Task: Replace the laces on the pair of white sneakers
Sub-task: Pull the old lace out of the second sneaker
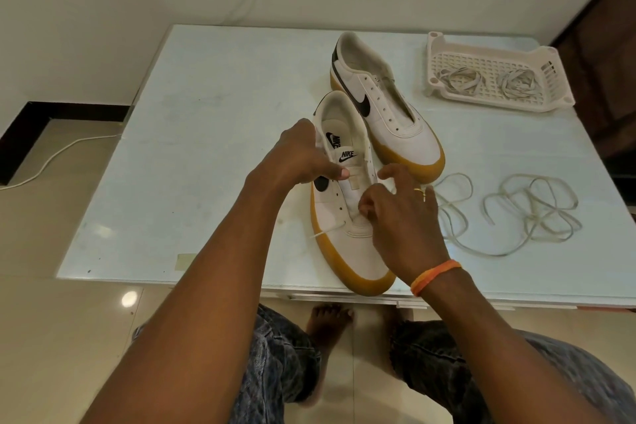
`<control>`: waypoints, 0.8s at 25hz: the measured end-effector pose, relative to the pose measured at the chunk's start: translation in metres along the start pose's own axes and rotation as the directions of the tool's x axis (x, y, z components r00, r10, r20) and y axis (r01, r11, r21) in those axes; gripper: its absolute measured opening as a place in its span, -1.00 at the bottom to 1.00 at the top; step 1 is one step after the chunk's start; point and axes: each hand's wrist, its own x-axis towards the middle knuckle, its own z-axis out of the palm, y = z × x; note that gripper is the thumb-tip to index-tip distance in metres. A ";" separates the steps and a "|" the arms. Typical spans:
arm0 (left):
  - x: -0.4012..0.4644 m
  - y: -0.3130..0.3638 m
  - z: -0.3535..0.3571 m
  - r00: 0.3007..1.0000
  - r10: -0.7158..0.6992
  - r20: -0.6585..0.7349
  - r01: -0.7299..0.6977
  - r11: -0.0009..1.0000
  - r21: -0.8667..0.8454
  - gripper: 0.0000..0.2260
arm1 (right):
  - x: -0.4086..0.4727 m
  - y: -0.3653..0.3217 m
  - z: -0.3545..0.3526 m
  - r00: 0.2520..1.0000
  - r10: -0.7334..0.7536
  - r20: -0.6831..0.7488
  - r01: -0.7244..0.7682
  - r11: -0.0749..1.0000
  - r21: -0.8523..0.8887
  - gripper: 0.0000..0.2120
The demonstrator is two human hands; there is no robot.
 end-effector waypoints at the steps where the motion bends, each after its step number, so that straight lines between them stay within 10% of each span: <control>1: 0.000 0.000 -0.001 1.000 -0.004 0.006 0.004 1.000 -0.004 -0.33 | 0.001 0.004 -0.004 0.999 0.016 -0.046 -0.013 0.999 0.053 -0.85; 6: -0.001 0.000 -0.001 1.000 -0.010 0.015 0.011 0.999 -0.035 -0.33 | 0.002 0.016 -0.014 0.982 0.122 -0.143 -0.076 0.952 0.296 -0.87; 12: 0.001 -0.002 0.001 1.000 0.015 0.007 -0.015 1.000 -0.016 -0.37 | 0.002 -0.002 0.002 0.999 -0.049 -0.004 0.049 0.998 0.035 -0.79; 20: 0.007 -0.004 0.001 1.000 -0.016 0.023 0.016 1.000 -0.013 -0.32 | 0.000 -0.001 -0.003 0.994 -0.007 0.112 -0.016 0.979 0.204 -0.88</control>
